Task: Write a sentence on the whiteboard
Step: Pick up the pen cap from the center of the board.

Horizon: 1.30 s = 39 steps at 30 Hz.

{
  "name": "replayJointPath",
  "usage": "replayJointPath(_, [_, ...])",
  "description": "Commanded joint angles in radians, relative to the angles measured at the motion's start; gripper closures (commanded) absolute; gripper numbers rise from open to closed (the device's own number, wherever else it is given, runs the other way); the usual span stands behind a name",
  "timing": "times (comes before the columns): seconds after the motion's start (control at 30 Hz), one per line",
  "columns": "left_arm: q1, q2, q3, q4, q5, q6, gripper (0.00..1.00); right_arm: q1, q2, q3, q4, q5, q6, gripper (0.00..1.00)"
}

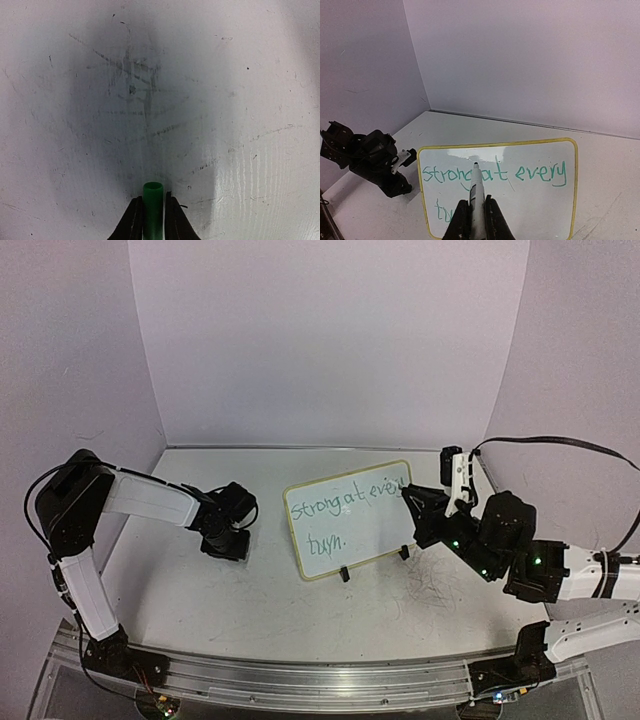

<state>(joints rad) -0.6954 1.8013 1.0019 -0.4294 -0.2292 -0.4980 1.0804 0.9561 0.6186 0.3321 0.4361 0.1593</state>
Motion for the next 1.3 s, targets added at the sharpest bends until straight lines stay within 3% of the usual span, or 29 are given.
replayJointPath(0.0, [-0.008,0.03,0.012,-0.064,-0.004,-0.002,0.84,-0.004,-0.021,-0.008,0.031,0.01,0.011,1.0])
replayJointPath(0.5, [-0.028,0.017,0.003,-0.13,-0.001,0.004,0.81,-0.004,-0.024,-0.01,0.041,0.006,0.013,1.0])
replayJointPath(0.97, [-0.029,0.0,0.01,-0.132,-0.041,0.01,1.0,-0.005,-0.022,-0.016,0.044,0.007,0.016,1.0])
replayJointPath(1.27, [-0.029,-0.101,0.01,-0.13,-0.084,0.019,1.0,-0.005,-0.007,-0.012,0.047,-0.003,0.019,1.0])
